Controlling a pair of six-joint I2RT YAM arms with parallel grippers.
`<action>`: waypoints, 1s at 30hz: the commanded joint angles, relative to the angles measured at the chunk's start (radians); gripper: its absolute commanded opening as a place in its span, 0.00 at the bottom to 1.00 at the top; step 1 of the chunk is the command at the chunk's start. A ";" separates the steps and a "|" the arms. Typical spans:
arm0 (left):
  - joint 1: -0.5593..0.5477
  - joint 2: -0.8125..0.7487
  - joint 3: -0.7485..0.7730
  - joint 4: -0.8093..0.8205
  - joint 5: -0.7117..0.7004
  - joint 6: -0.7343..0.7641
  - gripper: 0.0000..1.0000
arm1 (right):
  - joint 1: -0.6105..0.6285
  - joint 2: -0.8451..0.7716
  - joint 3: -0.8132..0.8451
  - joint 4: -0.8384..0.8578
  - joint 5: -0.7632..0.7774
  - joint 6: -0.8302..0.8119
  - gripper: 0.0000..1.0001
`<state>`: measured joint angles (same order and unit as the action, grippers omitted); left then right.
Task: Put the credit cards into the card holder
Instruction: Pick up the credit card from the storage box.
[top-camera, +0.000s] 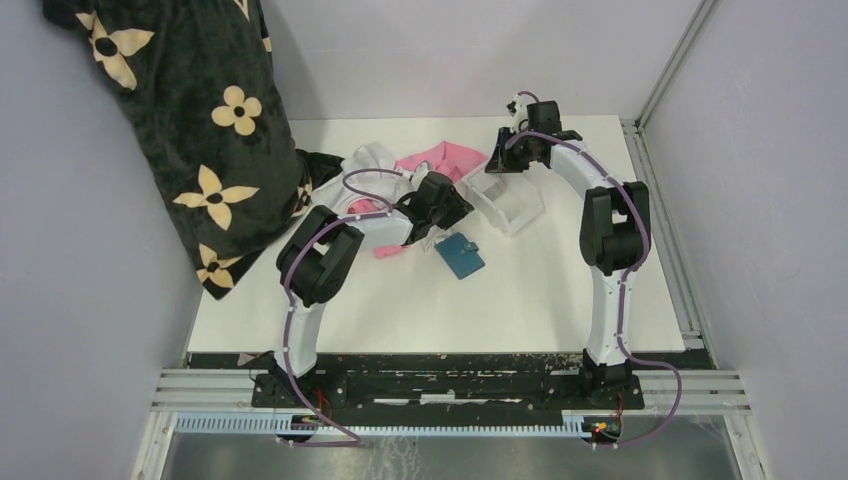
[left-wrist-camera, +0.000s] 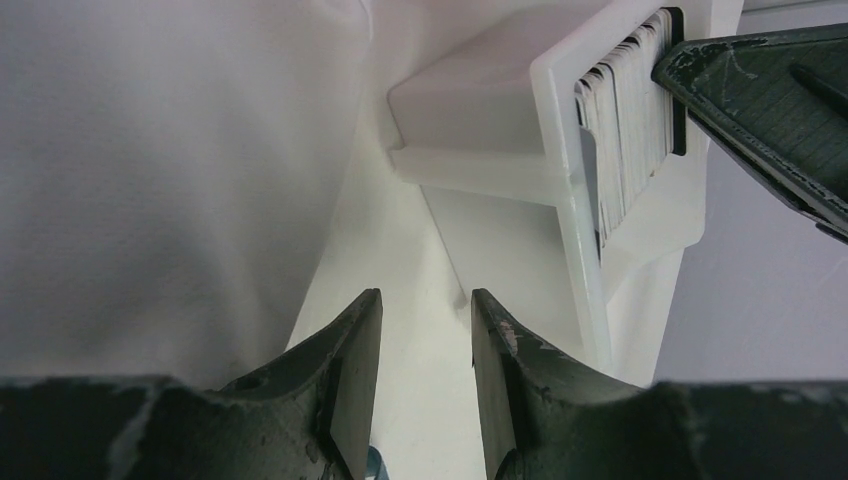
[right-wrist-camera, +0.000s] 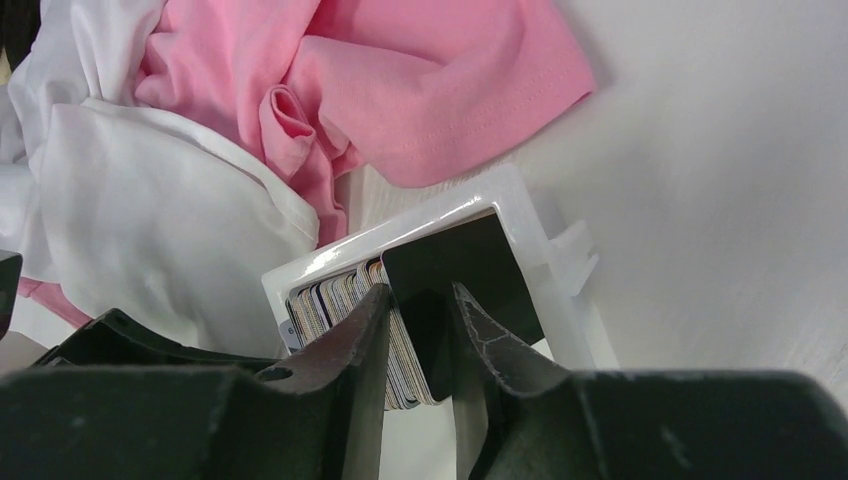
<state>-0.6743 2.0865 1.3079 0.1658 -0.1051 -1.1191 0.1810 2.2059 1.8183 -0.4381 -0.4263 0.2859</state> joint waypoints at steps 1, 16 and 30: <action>0.001 0.020 0.059 0.026 0.030 -0.035 0.45 | 0.001 -0.036 -0.028 0.018 -0.005 0.011 0.30; 0.002 0.039 0.090 0.011 0.035 -0.040 0.45 | 0.016 -0.120 -0.050 -0.006 0.028 0.012 0.17; 0.002 0.000 0.059 0.003 0.033 -0.033 0.45 | 0.045 -0.192 -0.077 -0.040 0.158 -0.013 0.09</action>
<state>-0.6735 2.1181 1.3640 0.1551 -0.0780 -1.1320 0.2047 2.0968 1.7504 -0.4679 -0.3336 0.2897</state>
